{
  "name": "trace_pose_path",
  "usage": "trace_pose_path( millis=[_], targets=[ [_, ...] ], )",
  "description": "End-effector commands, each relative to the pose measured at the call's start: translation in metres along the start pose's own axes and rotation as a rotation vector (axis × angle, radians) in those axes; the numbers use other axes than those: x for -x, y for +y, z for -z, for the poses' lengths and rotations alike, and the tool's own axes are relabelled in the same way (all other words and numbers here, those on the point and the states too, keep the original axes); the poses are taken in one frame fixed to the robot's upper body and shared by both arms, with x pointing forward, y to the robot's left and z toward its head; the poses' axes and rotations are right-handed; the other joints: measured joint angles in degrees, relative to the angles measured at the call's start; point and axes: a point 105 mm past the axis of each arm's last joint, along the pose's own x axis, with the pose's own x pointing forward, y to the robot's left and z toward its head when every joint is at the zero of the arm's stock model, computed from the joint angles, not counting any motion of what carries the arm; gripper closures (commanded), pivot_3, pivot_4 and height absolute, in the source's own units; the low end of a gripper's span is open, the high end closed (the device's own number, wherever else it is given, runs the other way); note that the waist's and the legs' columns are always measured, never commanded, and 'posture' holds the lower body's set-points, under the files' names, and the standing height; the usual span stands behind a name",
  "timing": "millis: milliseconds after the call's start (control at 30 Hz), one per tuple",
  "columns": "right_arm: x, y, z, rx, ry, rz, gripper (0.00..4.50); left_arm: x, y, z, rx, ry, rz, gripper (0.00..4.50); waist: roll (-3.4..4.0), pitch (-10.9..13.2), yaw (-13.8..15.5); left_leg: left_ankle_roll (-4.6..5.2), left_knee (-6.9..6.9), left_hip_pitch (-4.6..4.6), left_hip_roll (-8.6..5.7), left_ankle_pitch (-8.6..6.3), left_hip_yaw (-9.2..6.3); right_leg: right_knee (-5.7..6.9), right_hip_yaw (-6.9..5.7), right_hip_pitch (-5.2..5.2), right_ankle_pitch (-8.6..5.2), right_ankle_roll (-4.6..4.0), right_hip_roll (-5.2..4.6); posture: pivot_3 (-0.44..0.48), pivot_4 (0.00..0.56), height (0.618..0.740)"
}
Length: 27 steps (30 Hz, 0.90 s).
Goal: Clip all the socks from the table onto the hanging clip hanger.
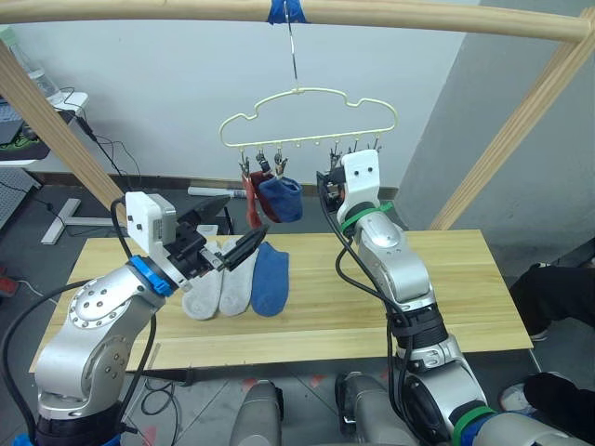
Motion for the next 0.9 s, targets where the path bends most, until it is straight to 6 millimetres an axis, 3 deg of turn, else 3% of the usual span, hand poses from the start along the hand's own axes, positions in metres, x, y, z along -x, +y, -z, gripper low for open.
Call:
trace_pose_path(
  millis=[33, 233, 633, 900],
  targets=[
    [-0.005, 0.0, -0.023, -0.001, -0.086, 0.007, 1.64, -0.001, -0.001, -0.025, -0.036, -0.076, 0.036, 0.0, 0.0, 0.0, 0.0, 0.0, 0.01, 0.0, 0.0, 0.0, -0.01, 0.01, 0.0, 0.0, 0.0, 0.0, 0.01, 0.115, 0.216, 0.74],
    [-0.012, 0.0, -0.025, -0.006, -0.096, 0.014, 1.64, 0.004, 0.001, -0.029, -0.032, -0.068, 0.059, 0.0, 0.01, 0.01, -0.03, 0.01, -0.02, 0.0, 0.0, 0.0, 0.02, -0.03, 0.03, 0.0, -0.01, -0.02, 0.03, 0.118, 0.216, 0.74],
    [-0.022, -0.001, -0.028, -0.02, -0.109, 0.042, 1.64, 0.001, 0.003, -0.016, -0.045, -0.05, 0.05, 0.0, 0.04, 0.03, -0.03, 0.02, -0.05, -0.02, 0.0, -0.01, 0.02, -0.06, 0.02, -0.02, -0.03, -0.04, 0.02, 0.117, 0.22, 0.74],
    [-0.024, 0.01, -0.032, -0.04, -0.121, -0.002, 1.64, 0.002, 0.004, -0.014, -0.051, -0.046, 0.04, 0.0, 0.05, 0.04, -0.01, 0.02, -0.07, -0.02, 0.01, -0.02, 0.01, -0.07, 0.01, -0.03, -0.04, -0.06, 0.02, 0.12, 0.222, 0.74]
  ],
)
